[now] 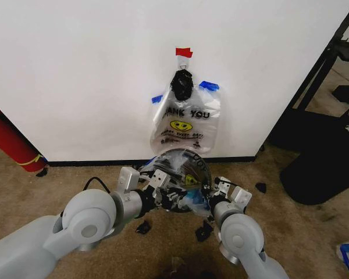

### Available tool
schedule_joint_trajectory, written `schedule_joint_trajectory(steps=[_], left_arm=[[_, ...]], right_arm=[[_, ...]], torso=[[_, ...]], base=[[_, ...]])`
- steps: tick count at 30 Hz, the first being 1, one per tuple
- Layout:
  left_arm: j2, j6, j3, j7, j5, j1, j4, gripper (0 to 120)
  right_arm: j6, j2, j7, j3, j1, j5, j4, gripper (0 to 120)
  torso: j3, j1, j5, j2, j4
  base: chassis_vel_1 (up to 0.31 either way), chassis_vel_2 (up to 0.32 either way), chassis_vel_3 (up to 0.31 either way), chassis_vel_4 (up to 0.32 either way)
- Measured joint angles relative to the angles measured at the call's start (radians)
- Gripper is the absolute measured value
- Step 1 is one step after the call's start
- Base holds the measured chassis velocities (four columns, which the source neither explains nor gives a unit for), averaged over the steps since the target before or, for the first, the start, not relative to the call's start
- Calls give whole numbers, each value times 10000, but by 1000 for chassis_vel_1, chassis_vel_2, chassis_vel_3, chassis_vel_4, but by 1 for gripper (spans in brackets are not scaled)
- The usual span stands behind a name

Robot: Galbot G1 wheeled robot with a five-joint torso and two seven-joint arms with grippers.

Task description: Pick up the garbage bag from the wall and place it over the trash bin.

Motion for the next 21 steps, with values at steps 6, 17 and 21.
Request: schedule_joint_trajectory(steps=[6,17,21], left_arm=[[83,-124,-303,89,103,417,-132,0],[565,-318,-1473,315,364,2301,-937,0],[366,-323,-1583,379,591,2878,-867,0]], right_arm=[[-2,29,36,8,-1,2,-7,0],[33,156,356,173,217,395,-117,0],[38,174,530,461,170,741,20,0]], torso=[[0,0,-1,0,0],[0,0,0,1,1],[-1,-1,-1,2,3]], base=[[0,0,0,0],[0,0,0,0],[0,0,0,0]])
